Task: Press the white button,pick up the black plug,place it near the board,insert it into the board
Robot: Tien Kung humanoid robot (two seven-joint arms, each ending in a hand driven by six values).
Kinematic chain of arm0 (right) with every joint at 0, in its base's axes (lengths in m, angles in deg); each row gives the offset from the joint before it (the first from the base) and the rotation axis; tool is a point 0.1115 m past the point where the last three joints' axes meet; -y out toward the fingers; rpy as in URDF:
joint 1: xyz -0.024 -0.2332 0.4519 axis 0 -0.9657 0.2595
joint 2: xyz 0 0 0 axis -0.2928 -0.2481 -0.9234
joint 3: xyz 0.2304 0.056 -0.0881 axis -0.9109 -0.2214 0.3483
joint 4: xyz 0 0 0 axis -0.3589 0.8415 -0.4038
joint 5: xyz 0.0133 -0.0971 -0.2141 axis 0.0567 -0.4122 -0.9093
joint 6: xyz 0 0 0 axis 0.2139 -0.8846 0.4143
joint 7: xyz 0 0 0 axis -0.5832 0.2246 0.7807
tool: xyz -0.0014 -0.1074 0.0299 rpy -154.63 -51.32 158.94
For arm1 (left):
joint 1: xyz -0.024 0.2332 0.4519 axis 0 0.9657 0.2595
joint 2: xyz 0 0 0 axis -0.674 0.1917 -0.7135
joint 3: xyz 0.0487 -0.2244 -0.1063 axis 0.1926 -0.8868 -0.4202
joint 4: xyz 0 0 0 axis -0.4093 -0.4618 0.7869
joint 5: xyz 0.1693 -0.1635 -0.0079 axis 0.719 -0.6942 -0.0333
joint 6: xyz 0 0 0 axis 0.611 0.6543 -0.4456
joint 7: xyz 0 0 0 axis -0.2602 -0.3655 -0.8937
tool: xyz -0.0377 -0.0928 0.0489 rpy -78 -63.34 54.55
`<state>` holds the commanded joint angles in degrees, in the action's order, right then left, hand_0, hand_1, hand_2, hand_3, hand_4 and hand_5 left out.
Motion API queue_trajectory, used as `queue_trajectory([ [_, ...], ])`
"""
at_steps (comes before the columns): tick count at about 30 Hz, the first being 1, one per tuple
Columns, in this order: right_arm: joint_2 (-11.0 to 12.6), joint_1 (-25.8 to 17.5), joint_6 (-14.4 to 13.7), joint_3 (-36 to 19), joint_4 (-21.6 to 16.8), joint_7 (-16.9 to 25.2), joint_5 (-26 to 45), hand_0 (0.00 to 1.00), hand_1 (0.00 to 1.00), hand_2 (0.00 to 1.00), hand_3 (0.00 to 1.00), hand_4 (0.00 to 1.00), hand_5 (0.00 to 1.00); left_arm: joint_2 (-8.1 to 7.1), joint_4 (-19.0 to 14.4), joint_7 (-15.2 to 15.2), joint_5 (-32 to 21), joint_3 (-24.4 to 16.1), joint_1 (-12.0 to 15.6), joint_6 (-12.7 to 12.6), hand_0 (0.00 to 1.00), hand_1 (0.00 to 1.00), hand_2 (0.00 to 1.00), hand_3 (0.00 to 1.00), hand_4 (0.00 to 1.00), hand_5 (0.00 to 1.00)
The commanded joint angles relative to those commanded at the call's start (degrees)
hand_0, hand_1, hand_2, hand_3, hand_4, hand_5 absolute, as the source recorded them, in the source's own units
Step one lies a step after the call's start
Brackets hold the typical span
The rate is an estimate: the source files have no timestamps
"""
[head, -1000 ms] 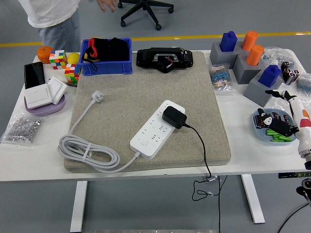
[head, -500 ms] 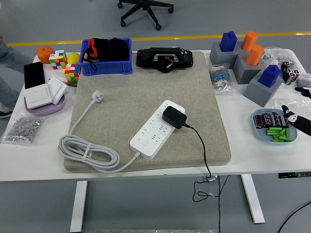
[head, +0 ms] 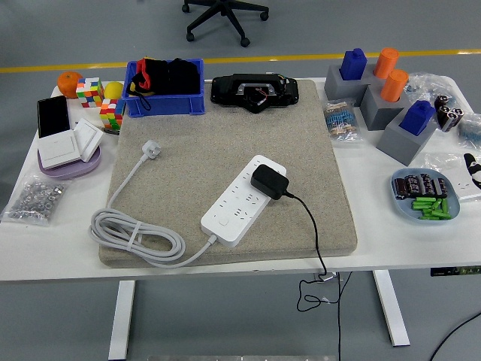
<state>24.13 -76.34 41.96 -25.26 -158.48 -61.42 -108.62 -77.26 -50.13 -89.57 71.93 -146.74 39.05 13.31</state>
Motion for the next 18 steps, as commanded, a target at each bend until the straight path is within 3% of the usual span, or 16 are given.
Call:
queue_trajectory([
  [18, -1.4, -0.8, 1.0, -1.2, -3.0, -1.8, 2.0, 0.822, 0.698, 0.693, 0.662, 0.835, 0.212, 0.11, 0.0, 0.1, -0.1, 0.1, -0.1, 0.1, 0.691, 0.666, 0.642, 0.644, 0.559, 0.172],
])
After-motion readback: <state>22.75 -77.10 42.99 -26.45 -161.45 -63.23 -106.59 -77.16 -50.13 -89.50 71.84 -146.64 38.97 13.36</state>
